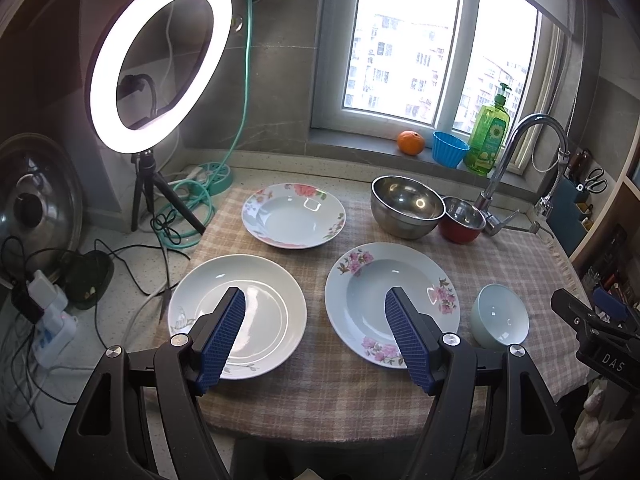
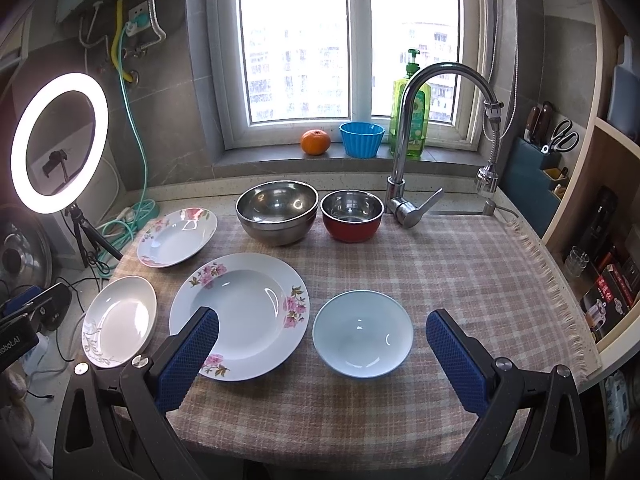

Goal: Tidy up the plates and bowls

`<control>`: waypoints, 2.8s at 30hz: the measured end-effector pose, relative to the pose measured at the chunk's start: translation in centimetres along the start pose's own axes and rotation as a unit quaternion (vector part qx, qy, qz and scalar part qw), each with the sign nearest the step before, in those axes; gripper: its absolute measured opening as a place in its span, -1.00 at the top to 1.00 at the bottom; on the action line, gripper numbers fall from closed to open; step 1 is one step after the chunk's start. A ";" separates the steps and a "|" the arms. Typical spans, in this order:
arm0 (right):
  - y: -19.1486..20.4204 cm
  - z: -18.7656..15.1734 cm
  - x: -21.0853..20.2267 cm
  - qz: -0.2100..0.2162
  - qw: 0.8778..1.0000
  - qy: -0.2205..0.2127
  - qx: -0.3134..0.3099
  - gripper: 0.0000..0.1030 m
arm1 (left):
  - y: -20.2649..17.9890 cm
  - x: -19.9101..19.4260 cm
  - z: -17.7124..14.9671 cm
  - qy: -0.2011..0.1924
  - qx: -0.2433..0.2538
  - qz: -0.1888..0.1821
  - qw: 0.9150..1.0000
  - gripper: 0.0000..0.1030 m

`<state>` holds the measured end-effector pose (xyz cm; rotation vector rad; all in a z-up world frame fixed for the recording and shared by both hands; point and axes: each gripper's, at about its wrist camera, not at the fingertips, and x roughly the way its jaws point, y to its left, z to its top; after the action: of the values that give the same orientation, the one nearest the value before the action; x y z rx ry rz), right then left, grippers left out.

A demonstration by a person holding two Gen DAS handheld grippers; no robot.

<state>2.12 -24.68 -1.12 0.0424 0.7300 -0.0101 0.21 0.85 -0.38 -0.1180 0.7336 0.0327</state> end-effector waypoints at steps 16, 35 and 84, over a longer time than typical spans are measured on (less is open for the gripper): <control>0.0 0.0 0.1 -0.001 1.000 0.000 0.000 -0.99 | 0.0 0.1 0.1 0.000 0.000 0.000 1.000 -0.41; -0.1 -0.2 0.3 -0.003 1.000 0.003 -0.002 -0.99 | -0.2 0.3 0.2 0.002 0.001 -0.001 1.000 -0.41; -2.8 2.6 4.6 0.038 0.999 0.011 -0.021 -0.99 | 1.2 4.1 1.5 0.034 -0.028 0.022 0.999 -0.40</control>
<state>7.22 -27.61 -2.33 0.0307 0.7500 0.0784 4.20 2.17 -2.18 -0.1578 0.8038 0.0919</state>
